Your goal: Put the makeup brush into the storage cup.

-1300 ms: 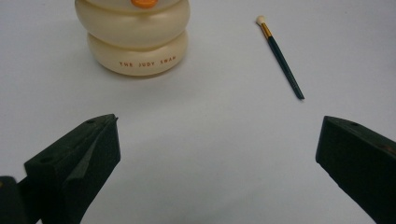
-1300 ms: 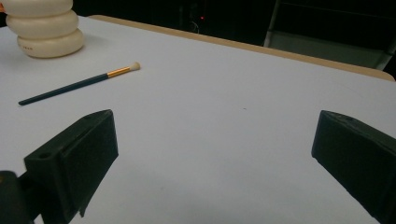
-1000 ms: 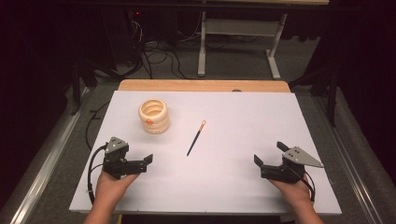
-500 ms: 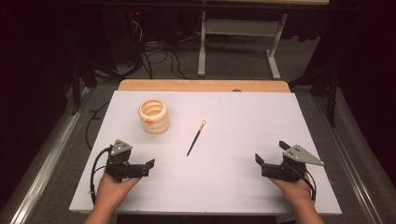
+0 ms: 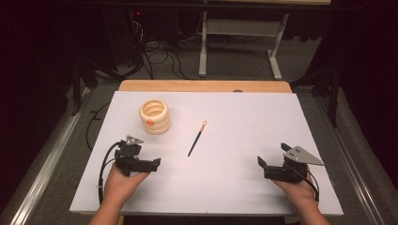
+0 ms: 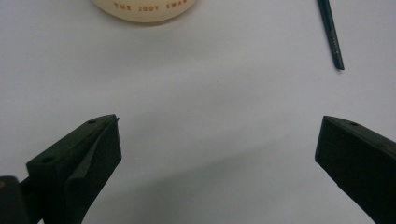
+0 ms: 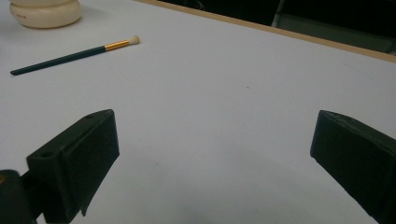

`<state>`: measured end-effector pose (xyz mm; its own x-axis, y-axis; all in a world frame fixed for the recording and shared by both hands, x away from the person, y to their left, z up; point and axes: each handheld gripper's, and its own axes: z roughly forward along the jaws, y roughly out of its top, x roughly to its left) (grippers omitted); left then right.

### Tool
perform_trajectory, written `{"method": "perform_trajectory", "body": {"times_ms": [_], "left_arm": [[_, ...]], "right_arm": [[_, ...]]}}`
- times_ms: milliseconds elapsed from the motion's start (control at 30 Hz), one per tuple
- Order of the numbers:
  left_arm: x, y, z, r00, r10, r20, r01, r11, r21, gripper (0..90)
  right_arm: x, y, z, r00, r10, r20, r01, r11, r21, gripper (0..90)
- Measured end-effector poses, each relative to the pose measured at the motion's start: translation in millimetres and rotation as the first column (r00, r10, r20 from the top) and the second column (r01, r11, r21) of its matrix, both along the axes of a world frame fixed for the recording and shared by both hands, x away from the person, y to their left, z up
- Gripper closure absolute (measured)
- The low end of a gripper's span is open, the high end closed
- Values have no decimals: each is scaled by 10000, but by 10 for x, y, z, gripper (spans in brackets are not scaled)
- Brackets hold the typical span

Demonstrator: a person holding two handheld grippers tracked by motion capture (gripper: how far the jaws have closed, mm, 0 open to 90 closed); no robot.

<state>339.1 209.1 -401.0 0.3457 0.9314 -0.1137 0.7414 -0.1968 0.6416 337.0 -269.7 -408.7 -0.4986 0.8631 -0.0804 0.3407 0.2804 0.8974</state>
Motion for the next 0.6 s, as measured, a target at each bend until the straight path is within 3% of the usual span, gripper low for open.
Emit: {"method": "perform_trajectory", "body": {"times_ms": [67, 100, 133, 267, 467, 600], "left_arm": [[48, -15, 43, 9990, -192, -398, 198, 9997, 129, 26], [48, -15, 43, 9990, -192, -398, 198, 9997, 129, 31], [61, -13, 65, 9971, -323, -691, 348, 9988, 344, 31], [54, 9, 103, 9935, -389, -1067, 417, 9988, 244, 32], [48, 37, 102, 9864, -508, -1565, 565, 9979, 324, 34], [43, 18, 126, 9807, -511, -1890, 612, 9970, 483, 33]], "right_arm": [[9, -19, 49, 9998, -6, 200, 9, 9998, -185, 22], [9, -19, 49, 9998, -6, 200, 9, 9998, -185, 22], [12, -43, 78, 9996, -29, 274, 31, 10000, -86, 22], [16, -38, 111, 9996, -152, 222, 149, 9998, 108, 22], [-20, 12, 112, 9989, 62, 471, -53, 9998, -205, 22], [-11, 33, 91, 9994, 111, 318, -103, 9996, -247, 22]]}}
